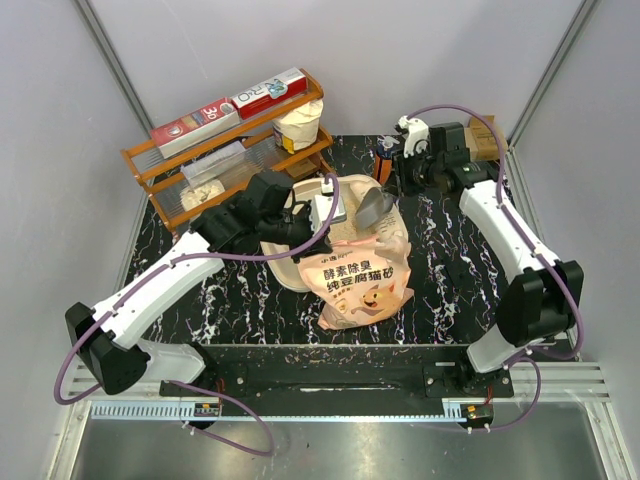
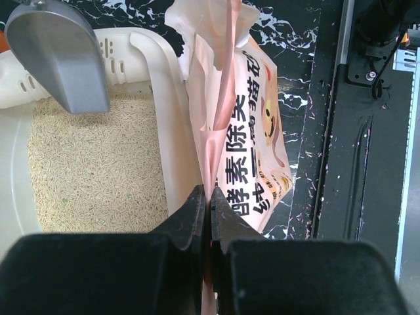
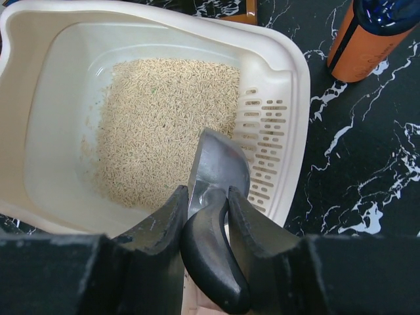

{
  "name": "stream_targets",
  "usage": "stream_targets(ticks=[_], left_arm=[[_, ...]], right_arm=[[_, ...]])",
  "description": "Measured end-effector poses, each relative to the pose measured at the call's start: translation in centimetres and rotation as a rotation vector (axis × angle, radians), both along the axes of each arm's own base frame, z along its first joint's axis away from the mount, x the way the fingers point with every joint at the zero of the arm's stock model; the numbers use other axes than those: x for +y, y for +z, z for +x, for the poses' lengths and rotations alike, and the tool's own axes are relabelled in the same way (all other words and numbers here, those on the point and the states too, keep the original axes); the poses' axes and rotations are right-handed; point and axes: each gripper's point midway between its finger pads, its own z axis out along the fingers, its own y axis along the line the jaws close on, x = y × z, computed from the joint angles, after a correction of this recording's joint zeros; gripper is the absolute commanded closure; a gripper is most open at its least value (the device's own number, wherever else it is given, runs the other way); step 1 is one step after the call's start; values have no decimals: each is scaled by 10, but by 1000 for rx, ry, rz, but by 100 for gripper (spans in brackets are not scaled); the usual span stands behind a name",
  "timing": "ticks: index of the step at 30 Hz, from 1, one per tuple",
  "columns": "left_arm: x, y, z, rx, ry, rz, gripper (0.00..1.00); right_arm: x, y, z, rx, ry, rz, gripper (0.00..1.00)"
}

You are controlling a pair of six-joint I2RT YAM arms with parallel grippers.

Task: Fill the litter box with clean litter

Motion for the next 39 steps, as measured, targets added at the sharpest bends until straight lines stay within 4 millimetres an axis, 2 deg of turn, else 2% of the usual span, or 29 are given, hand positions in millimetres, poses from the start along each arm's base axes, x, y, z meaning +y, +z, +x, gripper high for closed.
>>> stream_targets(ticks=[3,5,11,15,27,33,39], left_arm=[[0,1,0,-3,1,-5,100],[0,2,-1,-3,0,-6,100],[0,1,-3,3,-8,-8,100],[0,1,-3,4,-10,-10,100],[0,1,-3,10,-7,-10,100],[-1,1,-4,19,-1,-13,100],[-1,2,-4,26,4,-16,100]], right_arm=[[-3,9,-8,-5,-5,-4,100],[-6,23,-17,-9,-6,-3,100],[-7,103,-46,-121,46,35,100],[-16,130,-74,-151,53,26,100],[-29,154,-139,-130,178,-39,100],[-36,143,-161,-104,213,-75,100],[-38,122,-162,-73,239,-110,100]])
